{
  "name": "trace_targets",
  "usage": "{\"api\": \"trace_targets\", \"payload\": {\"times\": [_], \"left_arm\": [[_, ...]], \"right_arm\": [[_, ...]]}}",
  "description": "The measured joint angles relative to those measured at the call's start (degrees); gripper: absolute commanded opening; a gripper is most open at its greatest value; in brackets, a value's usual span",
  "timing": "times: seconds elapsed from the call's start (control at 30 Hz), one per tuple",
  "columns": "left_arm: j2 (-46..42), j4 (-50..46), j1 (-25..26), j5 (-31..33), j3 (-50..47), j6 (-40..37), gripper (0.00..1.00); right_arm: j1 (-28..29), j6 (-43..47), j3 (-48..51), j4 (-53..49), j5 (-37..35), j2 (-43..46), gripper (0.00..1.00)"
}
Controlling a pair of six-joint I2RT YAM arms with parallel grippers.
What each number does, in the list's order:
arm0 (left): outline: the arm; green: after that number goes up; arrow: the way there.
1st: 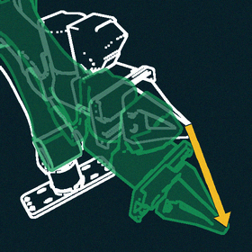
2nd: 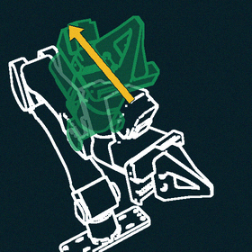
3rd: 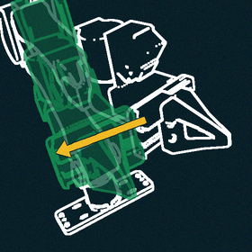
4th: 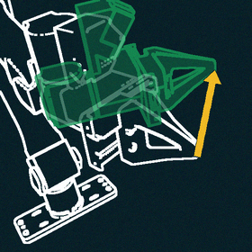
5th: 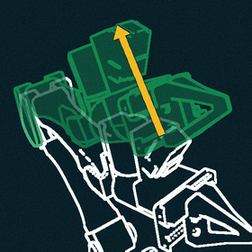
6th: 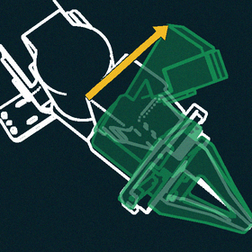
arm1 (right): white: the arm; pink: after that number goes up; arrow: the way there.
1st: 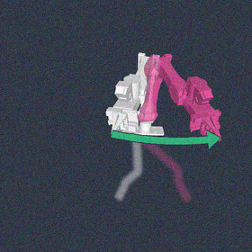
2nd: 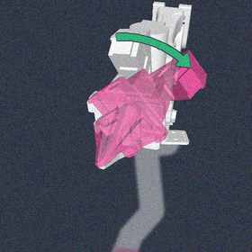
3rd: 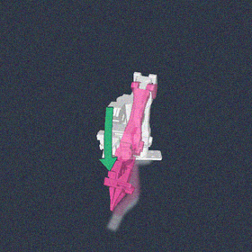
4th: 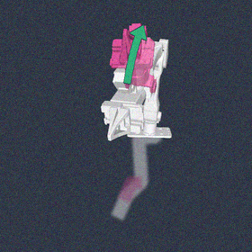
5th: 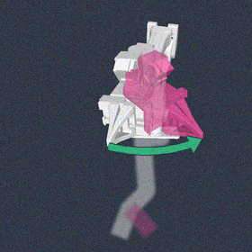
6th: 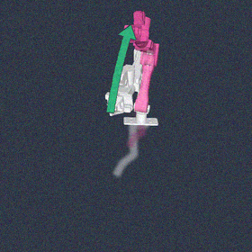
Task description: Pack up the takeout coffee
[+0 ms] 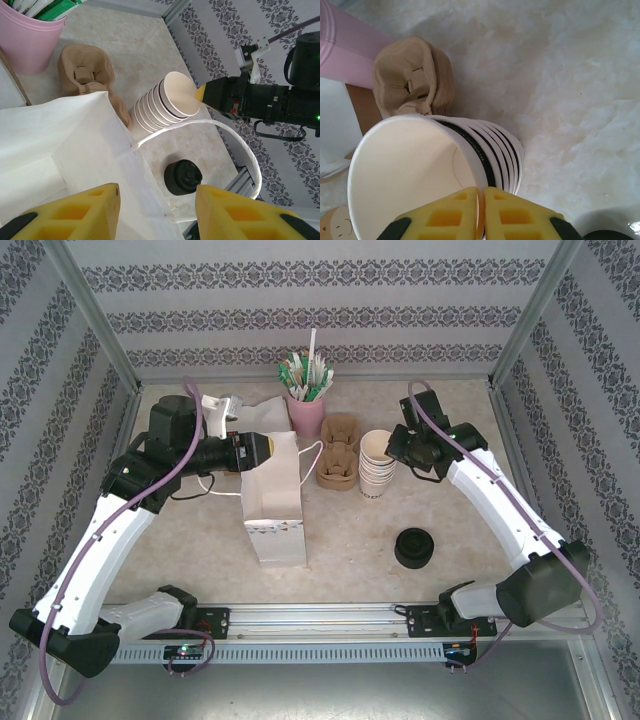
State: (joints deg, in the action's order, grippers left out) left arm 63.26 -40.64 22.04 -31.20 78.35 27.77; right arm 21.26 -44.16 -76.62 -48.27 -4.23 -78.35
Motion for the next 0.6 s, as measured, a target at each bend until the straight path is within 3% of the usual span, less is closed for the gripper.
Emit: {"api": "trace_targets", "payload": {"times": [0.3, 0.6], "left_arm": [[0.00, 0.76, 0.42, 0.02, -0.57, 0.00, 0.45], [0.00, 0.81, 0.42, 0.24, -0.92, 0.00, 0.45]], "right_arm": [[-0.02, 3.08, -2.34, -1.86, -1.16, -1.81, 0.00], [-0.15, 7.80, -6.01, -5.05, -3.91, -4.22, 0.00]]}}
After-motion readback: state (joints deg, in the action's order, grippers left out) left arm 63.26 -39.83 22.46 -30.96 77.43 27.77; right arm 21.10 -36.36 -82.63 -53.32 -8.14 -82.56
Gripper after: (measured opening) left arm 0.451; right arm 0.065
